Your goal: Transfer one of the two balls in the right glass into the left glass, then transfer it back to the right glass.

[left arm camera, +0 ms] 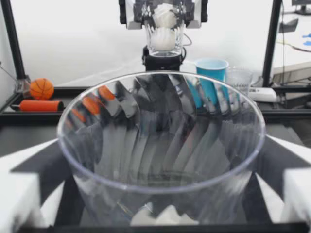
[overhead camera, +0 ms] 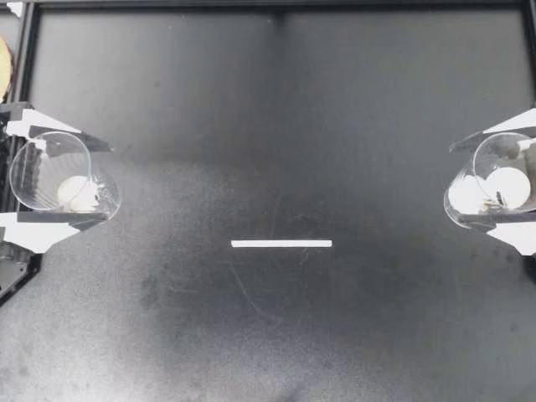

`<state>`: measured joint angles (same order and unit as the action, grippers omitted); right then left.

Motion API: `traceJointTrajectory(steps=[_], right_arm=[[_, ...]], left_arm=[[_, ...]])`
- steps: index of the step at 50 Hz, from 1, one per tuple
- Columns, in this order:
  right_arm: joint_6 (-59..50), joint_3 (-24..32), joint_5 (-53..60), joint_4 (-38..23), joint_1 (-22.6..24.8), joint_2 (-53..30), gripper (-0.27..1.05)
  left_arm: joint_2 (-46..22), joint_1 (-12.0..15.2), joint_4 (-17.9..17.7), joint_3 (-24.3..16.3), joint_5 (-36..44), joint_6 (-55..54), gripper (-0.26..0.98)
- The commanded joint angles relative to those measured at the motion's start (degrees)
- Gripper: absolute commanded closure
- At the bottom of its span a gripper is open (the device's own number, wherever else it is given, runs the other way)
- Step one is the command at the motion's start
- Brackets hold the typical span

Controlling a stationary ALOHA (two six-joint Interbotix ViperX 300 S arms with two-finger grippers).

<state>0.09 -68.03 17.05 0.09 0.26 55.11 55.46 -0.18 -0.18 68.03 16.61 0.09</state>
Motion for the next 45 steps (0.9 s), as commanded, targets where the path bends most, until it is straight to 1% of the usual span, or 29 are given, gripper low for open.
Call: traceJointTrajectory(steps=[1, 3, 7, 9, 12, 13, 16, 17, 18, 19, 20, 22, 24, 25, 27, 31, 34, 45], right_arm=[[-0.3, 1.1, 0.4, -0.2, -0.2, -0.4, 0.84], [-0.4, 1.2, 0.6, -0.2, -0.2, -0.8, 0.86], [-1.0, 1.4, 0.7, -0.1, -0.2, -1.8, 0.78], [-1.4, 1.7, 0.7, 0.0, -0.2, -2.6, 0.70], [-2.0, 2.1, 0.7, -0.1, -0.1, -4.0, 0.51], [-2.2, 2.2, 0.8, -0.1, -0.1, -4.5, 0.44], [-2.4, 2.7, 0.8, -0.2, -0.2, -5.8, 0.17], [-2.4, 3.0, 0.9, -0.1, -0.2, -6.5, 0.05], [-2.3, 3.2, 1.0, -0.2, -0.1, -6.9, -0.02], [-2.2, 3.4, 1.1, -0.1, -0.2, -7.3, -0.06], [-2.2, 3.7, 1.1, -0.1, -0.2, -7.8, -0.07], [-2.1, 4.0, 1.3, -0.2, -0.2, -8.5, -0.05], [-2.0, 4.6, 1.5, -0.2, -0.3, -9.2, 0.00], [-1.9, 4.7, 1.6, -0.2, -0.4, -9.5, 0.02], [-1.8, 5.0, 1.8, -0.2, -0.4, -9.9, 0.06], [-1.6, 5.3, 2.2, -0.2, -0.8, -10.5, 0.06], [-1.5, 5.4, 2.5, -0.2, -1.3, -10.8, 0.05], [-1.3, 5.6, 3.3, -0.2, -4.3, -11.6, 0.05]], left_arm=[[-1.1, -0.5, 0.0, -0.7, 2.0, 0.5, 0.81], [-1.6, -0.5, 0.0, -0.7, 2.5, 0.7, 0.85], [-3.5, -0.5, 0.0, -1.1, 2.3, 1.1, 0.82], [-4.8, -0.5, 0.0, -1.2, 2.2, 1.1, 0.77], [-7.0, -0.5, 0.2, -1.7, 2.4, 1.1, 0.67], [-7.7, -0.5, 0.2, -1.8, 2.4, 1.1, 0.62], [-10.0, -0.6, 0.2, -2.5, 2.5, 1.0, 0.40], [-10.6, -0.5, 0.2, -2.7, 2.5, 0.9, 0.32], [-11.2, -0.5, 0.2, -3.0, 2.5, 0.9, 0.24], [-11.7, -0.6, 0.2, -3.3, 2.6, 0.7, 0.16], [-12.1, -0.6, 0.2, -3.4, 2.7, 0.5, 0.08], [-13.1, -0.6, 0.1, -4.0, 2.8, 0.4, -0.07], [-14.0, -0.5, 0.1, -4.4, 2.9, 0.2, -0.18], [-14.3, -0.6, 0.1, -4.6, 2.9, 0.2, -0.20], [-15.1, -0.6, 0.1, -5.1, 3.0, 0.3, -0.18], [-16.4, -0.5, 0.1, -5.6, 2.9, 0.7, -0.08], [-17.2, -0.6, 0.1, -5.9, 3.3, 0.8, -0.04], [-19.2, -0.6, 0.1, -6.6, 6.2, 0.7, -0.04]])
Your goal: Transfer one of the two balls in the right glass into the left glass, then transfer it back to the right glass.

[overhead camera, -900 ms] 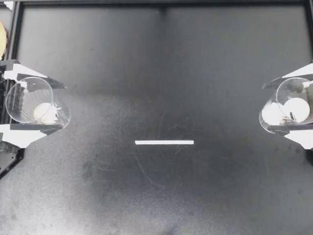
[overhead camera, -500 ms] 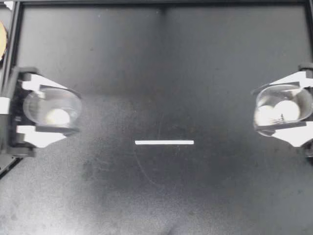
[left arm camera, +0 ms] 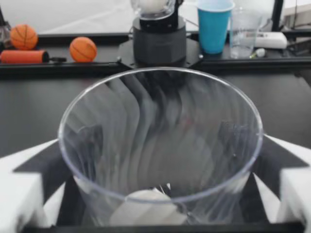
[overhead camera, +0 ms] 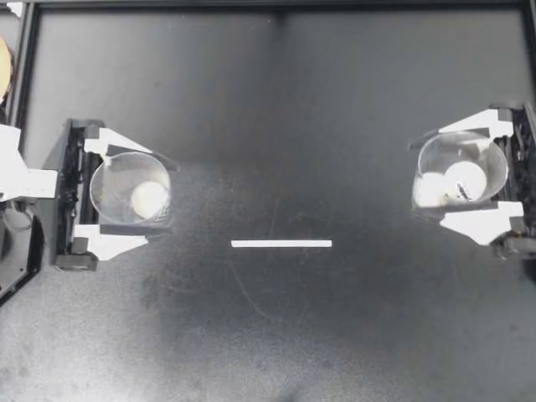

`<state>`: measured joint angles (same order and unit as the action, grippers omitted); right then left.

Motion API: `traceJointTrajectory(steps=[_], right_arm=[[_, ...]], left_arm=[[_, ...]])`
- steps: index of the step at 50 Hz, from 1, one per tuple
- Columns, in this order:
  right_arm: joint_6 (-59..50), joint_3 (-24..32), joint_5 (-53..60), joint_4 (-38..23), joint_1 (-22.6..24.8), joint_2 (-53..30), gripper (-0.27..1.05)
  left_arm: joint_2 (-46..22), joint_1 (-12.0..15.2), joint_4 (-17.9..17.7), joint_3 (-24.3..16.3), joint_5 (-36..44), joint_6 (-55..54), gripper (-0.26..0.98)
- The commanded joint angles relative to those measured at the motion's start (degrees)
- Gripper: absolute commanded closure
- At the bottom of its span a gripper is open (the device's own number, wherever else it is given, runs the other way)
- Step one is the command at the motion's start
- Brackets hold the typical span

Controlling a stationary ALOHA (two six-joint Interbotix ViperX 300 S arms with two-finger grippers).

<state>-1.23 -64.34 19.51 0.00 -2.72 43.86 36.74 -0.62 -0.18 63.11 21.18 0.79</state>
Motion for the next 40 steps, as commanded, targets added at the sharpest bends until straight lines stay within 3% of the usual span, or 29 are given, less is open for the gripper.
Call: traceJointTrajectory(steps=[1, 16, 40], right_arm=[[0.0, 2.1, 0.9, -0.1, -1.9, -0.5, 0.05], [4.8, 7.7, 1.1, -0.1, -6.9, -5.4, 0.05], [25.8, 22.0, 0.8, -0.1, -7.6, -18.4, 0.05]], left_arm=[[-0.7, -0.1, 0.1, -1.7, 1.9, 0.1, -0.04], [-5.1, -0.1, 0.1, -3.6, 5.0, 0.2, -0.04], [-16.2, -0.2, 0.3, -6.7, 10.4, 0.4, -0.04]])
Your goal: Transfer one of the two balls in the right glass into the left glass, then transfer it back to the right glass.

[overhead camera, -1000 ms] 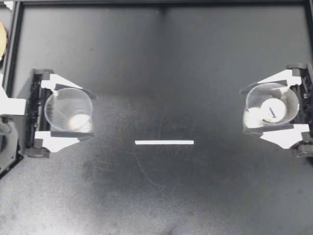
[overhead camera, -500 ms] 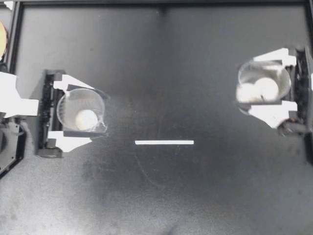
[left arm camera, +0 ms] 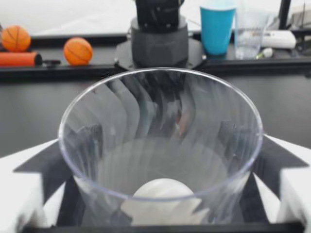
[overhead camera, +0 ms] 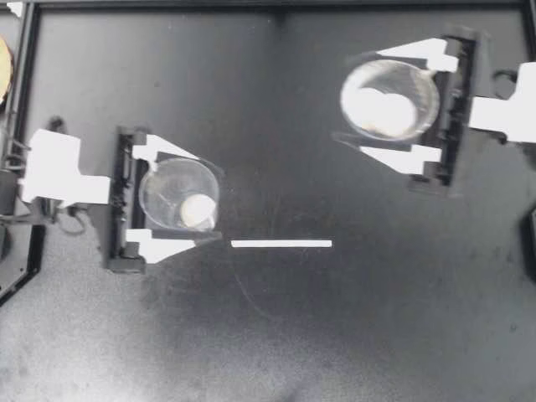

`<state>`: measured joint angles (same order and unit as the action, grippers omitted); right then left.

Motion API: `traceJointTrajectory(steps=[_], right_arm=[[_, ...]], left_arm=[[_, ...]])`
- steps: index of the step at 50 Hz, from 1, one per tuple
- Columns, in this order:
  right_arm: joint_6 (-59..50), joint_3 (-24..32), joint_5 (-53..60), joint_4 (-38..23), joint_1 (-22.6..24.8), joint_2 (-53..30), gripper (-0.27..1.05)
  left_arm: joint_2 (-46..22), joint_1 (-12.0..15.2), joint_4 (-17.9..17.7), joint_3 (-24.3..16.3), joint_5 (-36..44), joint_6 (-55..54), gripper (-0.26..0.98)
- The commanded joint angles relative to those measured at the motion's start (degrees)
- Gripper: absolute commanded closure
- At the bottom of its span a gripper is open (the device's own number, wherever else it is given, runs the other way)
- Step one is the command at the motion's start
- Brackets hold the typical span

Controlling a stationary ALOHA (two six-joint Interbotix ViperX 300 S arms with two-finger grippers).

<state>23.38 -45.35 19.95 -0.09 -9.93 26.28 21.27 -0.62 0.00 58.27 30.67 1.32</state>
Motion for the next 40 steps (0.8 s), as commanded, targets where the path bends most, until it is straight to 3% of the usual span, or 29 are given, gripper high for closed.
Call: traceJointTrajectory(steps=[1, 23, 40], right_arm=[[2.3, 3.7, 0.4, 0.0, -0.4, -1.5, 0.05], [16.6, 12.0, 0.9, 0.0, -0.4, -10.5, 0.05], [27.5, 13.4, 4.8, 0.0, -0.4, -13.3, 0.05]], left_arm=[[-1.1, -0.1, 0.1, -2.1, 1.0, -0.1, -0.04], [-9.1, -0.2, -0.4, -9.2, 1.3, -1.8, -0.04], [-13.2, -0.3, -1.1, -12.0, 1.3, -3.3, -0.04]])
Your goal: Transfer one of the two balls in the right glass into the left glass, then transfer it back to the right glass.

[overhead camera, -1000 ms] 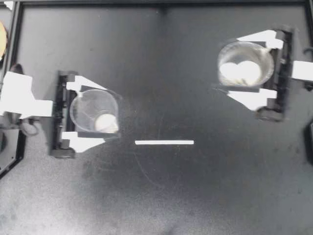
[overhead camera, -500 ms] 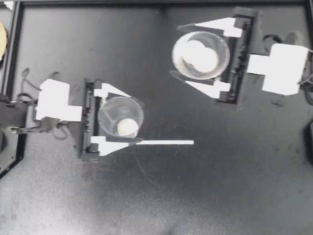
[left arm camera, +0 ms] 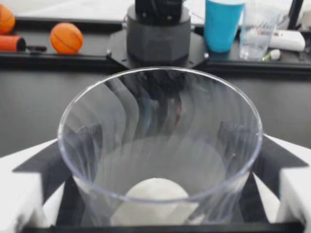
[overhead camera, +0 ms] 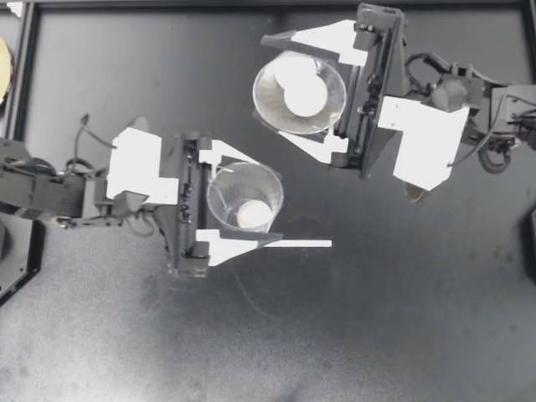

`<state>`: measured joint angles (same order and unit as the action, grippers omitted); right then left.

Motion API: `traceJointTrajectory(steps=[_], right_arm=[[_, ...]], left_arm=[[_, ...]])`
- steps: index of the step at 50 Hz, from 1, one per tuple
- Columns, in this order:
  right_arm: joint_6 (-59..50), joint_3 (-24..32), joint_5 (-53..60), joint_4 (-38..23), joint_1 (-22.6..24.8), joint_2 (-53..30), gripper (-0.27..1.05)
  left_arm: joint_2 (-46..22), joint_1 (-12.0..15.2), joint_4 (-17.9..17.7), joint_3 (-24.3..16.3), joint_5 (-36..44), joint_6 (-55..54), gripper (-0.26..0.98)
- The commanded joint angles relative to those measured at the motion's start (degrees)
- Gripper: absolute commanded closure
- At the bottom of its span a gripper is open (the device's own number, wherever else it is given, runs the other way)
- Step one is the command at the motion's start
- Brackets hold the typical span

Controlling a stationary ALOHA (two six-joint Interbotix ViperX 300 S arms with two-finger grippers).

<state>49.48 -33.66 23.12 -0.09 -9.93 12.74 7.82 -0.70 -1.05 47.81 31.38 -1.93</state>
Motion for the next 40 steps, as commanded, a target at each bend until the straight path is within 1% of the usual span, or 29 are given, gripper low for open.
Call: traceJointTrajectory(steps=[1, 12, 26, 40], right_arm=[[1.9, 1.8, 1.9, 0.0, -0.3, 0.2, 0.05], [7.5, 1.8, 5.0, 0.2, -0.4, -1.4, 0.05], [13.4, 1.8, 8.3, 0.2, -0.4, -2.2, 0.05], [20.0, 1.9, 10.6, 0.2, -0.3, -3.2, 0.05]], left_arm=[[0.3, -0.3, 0.0, -1.6, 0.7, 0.0, -0.04], [-0.1, -0.8, 0.3, -2.2, 2.5, 0.6, -0.04], [-0.2, -0.8, 0.4, -2.3, 5.3, 0.6, -0.04], [-1.0, -0.8, 0.4, -2.6, 6.2, 0.1, -0.04]])
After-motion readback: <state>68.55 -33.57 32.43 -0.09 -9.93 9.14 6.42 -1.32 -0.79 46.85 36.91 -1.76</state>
